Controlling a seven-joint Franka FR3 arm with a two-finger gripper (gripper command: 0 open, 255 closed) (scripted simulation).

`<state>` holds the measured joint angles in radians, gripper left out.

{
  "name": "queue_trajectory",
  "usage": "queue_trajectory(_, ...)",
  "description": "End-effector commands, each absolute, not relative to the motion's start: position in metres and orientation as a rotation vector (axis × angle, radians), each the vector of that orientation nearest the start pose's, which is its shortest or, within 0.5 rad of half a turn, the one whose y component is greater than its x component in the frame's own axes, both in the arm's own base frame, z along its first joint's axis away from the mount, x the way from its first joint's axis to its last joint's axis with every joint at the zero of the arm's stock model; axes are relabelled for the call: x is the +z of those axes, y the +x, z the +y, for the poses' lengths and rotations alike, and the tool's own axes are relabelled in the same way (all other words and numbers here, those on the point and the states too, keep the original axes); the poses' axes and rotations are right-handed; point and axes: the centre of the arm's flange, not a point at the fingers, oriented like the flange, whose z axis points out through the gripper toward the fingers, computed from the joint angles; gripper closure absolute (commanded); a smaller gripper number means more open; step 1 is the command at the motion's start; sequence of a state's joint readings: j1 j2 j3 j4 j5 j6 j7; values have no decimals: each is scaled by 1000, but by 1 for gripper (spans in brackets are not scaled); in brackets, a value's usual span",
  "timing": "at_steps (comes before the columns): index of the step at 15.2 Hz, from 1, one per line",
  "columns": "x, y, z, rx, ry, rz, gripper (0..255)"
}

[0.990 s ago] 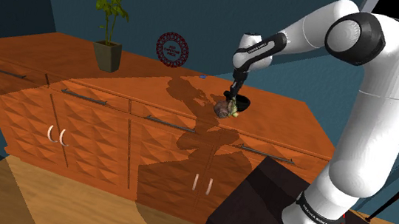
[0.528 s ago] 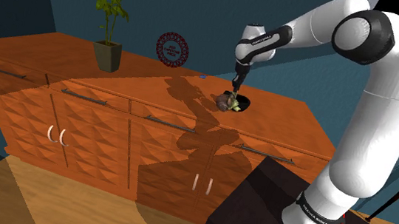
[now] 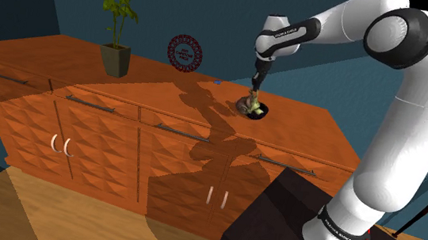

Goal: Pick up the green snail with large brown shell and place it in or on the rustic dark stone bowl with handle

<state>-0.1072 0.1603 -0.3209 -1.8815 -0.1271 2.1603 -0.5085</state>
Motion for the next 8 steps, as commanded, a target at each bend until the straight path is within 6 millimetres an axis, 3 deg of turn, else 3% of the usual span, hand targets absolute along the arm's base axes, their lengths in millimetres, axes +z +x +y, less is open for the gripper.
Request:
queue_trajectory(1,451,557,-252,-67,-3331,-253,255)
queue_trajectory(8,488,557,-252,-67,-3331,-253,255)
